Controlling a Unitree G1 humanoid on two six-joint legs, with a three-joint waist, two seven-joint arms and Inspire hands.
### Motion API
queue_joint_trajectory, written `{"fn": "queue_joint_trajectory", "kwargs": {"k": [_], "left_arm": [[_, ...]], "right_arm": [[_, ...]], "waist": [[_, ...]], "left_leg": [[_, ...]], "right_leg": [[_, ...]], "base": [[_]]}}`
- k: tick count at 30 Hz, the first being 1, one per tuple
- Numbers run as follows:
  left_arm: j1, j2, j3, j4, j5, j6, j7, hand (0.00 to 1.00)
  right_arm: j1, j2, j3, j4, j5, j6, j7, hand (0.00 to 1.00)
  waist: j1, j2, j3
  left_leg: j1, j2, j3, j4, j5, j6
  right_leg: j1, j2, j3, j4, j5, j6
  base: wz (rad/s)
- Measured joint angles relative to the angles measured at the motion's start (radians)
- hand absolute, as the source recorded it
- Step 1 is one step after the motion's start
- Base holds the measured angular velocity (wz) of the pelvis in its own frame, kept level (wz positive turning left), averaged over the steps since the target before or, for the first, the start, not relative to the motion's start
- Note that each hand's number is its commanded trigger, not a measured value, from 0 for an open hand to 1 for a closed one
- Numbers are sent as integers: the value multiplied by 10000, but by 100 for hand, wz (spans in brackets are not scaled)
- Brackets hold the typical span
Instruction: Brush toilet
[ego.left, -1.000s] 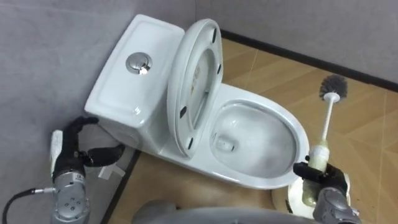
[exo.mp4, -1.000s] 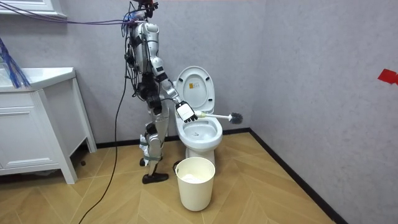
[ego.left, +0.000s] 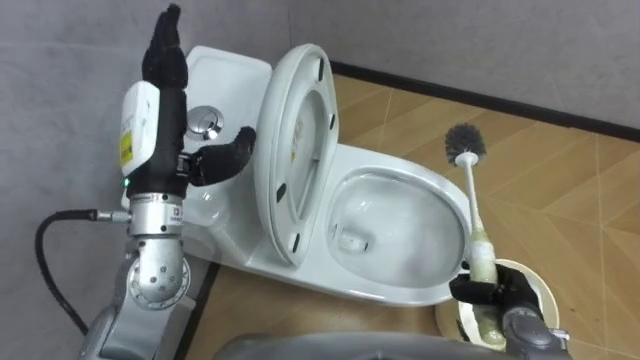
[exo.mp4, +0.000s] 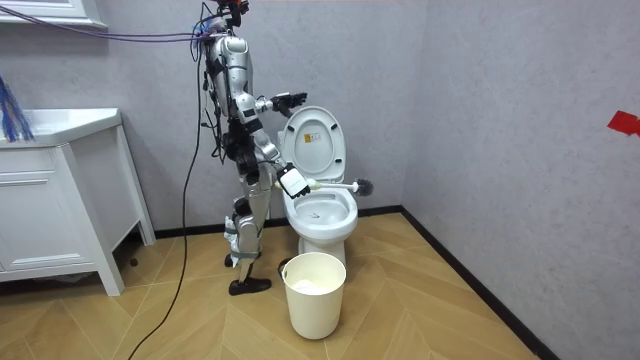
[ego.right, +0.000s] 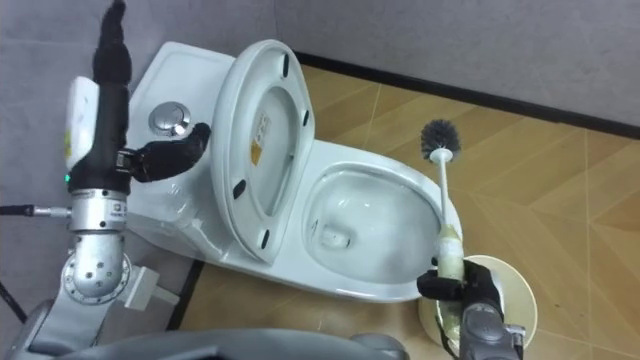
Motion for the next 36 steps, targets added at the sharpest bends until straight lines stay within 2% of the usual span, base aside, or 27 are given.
{"fn": "queue_joint_trajectory", "kwargs": {"k": [5,9,11,14,19,27,29,33,36], "left_arm": [[-1,17,-5,783,80,54,-98,0],[58,172,33,1023,284,54,-99,0],[164,179,45,1303,359,94,-98,0],[318,173,31,1696,675,393,-110,0],[325,170,45,2319,1026,577,-144,0],[235,209,45,2703,1813,594,-157,0],[213,220,24,2711,1878,648,-161,0],[109,233,4,2891,2011,653,-205,0],[-242,247,-74,3167,2469,699,-209,0]], "right_arm": [[-39,-37,7,140,17,38,341,100],[-32,-130,6,129,43,70,427,100],[-37,-214,6,127,40,238,426,100],[-38,-351,6,129,5,280,414,100],[-170,-400,9,126,-36,470,415,100],[-216,-507,15,122,-116,488,378,100],[-216,-520,31,23,-228,639,379,100],[-443,-593,27,1,-1118,799,261,100],[-565,-739,224,1,-2188,874,-83,100]], "waist": [[30,-51,53],[127,-20,39],[131,10,20],[137,33,-3],[217,56,-24],[355,17,-14],[358,14,-24],[387,73,-95],[425,169,-98]], "left_leg": [[-66,5,12,-38,1,2],[-162,3,33,-35,5,9],[-161,3,32,-35,5,9],[-315,12,23,0,5,9],[-515,13,25,8,7,9],[-582,-4,-106,13,17,8],[-678,-13,-176,78,19,8],[-1020,-14,-290,217,19,9],[-1369,-5,-366,423,22,9]], "right_leg": [[-117,-5,12,110,0,-1],[-183,-12,-12,118,2,-1],[-175,-15,-52,112,2,-1],[-310,-14,-124,102,1,-1],[-515,-15,-132,123,3,-3],[-517,-18,-263,101,3,-4],[-550,-20,-308,102,3,-4],[-816,-49,-511,156,16,-24],[-1090,-64,-714,329,17,-28]], "base": [[-1],[-2],[0],[0],[0],[4],[8],[6],[12]]}}
